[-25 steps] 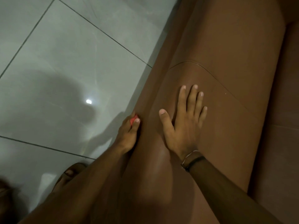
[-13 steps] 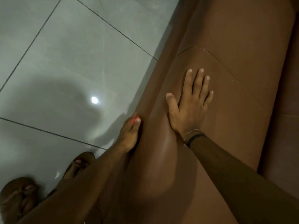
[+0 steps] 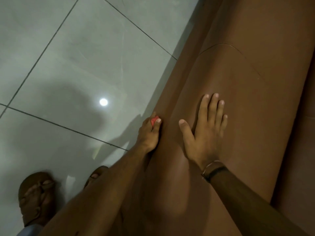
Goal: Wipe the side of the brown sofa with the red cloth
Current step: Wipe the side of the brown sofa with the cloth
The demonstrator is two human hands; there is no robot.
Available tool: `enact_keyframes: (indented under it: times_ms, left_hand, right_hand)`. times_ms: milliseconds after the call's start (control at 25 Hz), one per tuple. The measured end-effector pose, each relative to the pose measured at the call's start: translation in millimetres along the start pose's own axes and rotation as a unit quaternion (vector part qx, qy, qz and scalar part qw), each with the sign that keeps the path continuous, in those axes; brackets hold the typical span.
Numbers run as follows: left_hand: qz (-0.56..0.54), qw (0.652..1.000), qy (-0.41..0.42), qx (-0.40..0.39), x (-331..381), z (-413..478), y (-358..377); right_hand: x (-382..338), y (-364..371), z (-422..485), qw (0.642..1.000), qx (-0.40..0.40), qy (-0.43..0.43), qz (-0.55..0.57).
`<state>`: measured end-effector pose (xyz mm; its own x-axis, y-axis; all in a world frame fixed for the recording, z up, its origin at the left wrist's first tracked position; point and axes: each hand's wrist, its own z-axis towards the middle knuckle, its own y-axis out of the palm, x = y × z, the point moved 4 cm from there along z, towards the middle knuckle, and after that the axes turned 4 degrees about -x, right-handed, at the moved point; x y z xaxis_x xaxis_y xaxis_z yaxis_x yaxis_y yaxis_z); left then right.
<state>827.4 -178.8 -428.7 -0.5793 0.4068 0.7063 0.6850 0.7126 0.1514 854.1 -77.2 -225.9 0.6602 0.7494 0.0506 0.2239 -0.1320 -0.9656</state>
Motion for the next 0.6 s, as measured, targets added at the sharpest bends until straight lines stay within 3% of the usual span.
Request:
enact_keyframes:
  times_ms: [240, 400, 600]
  left_hand:
    - [-0.01, 0.997, -0.068, 0.037, -49, -57, -16]
    - [-0.004, 1.0, 0.004, 0.01, -18, -44, -6]
    - [-0.015, 0.998, -0.055, 0.018, -66, -36, -19]
  right_hand:
    - [-4, 6, 5, 1.0, 0.026, 0.0, -0.014]
    - [-2, 7, 6, 0.999, 0.043, 0.0, -0.019]
    - [-1, 10, 6, 0.999, 0.049, -0.007, -0.021]
